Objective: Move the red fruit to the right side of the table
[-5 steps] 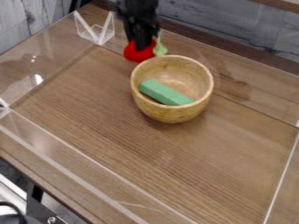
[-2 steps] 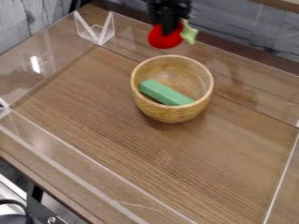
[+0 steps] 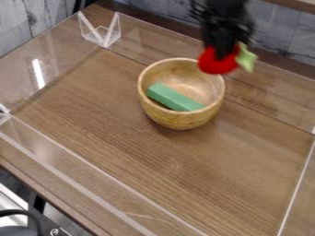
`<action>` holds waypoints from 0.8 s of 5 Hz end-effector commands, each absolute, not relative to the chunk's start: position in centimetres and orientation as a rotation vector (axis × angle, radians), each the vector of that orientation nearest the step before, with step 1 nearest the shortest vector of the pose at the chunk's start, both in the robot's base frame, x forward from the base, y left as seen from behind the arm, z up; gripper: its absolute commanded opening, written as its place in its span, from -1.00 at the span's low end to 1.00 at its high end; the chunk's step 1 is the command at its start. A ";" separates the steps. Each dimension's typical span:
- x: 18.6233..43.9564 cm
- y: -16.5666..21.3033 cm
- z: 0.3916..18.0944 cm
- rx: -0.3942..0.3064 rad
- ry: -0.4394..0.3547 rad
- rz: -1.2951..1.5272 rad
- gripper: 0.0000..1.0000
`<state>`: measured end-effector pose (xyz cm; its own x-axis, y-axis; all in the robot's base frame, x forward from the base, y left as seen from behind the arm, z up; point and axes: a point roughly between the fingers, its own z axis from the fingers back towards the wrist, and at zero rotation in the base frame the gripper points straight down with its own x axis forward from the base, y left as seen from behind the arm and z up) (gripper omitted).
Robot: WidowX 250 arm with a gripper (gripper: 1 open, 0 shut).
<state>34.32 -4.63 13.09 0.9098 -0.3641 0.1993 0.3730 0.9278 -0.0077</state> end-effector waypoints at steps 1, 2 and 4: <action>32.7 -8.2 13.4 -0.065 -0.243 -0.438 -1.00; 32.5 -10.4 11.1 -0.083 -0.215 -0.461 -1.00; 32.5 -10.3 6.5 -0.109 -0.180 -0.408 -1.00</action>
<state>31.95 -10.27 5.22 0.9038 -0.3998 0.1528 0.4138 0.9074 -0.0734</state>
